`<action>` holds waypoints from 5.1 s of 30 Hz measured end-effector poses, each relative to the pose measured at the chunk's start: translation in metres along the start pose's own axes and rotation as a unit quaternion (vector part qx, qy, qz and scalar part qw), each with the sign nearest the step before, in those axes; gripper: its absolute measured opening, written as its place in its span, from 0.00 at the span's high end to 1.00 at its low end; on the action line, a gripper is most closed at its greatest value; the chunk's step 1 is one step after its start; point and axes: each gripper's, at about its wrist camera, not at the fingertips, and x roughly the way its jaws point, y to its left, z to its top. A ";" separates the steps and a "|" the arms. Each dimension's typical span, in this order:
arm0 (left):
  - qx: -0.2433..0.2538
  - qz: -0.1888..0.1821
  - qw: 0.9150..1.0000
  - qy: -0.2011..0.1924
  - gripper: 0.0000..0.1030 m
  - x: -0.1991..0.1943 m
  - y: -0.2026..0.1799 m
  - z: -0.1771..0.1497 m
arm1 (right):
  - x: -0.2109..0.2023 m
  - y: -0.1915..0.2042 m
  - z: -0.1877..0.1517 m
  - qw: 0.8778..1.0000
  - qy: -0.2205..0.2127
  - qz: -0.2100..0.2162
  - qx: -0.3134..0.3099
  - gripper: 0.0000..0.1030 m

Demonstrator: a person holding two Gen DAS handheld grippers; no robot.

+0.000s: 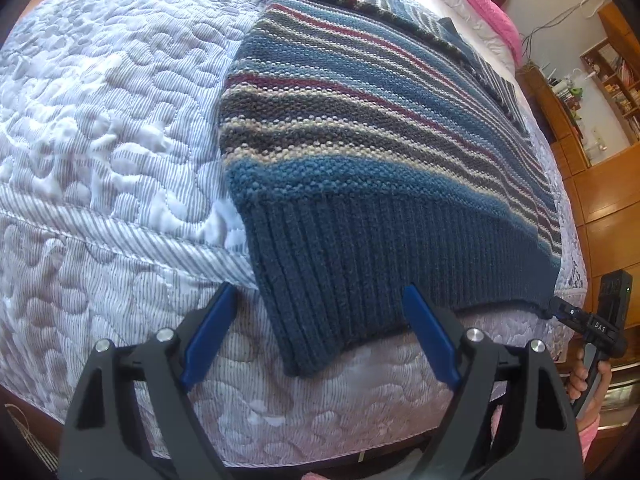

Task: Fold small clothes
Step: 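Move both tools to the ribbed hem of the sweater, then grasp the ribbed hem with the left gripper while the right gripper grasps it too, lifting toward the collar, then carry the hem over the body toward the collar with both grippers and release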

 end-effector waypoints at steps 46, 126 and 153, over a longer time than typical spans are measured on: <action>-0.090 -0.137 0.984 -0.065 0.89 -0.004 0.006 0.155 | 0.004 -0.030 0.202 0.988 0.006 0.139 0.071 0.90; 0.117 -0.069 0.979 -0.149 0.91 -0.023 -0.063 0.288 | -0.036 0.046 0.329 0.984 -0.061 0.030 -0.165 0.91; 0.047 0.049 0.992 -0.104 0.90 0.145 -0.050 0.450 | 0.122 -0.003 0.505 0.994 -0.023 -0.089 -0.052 0.90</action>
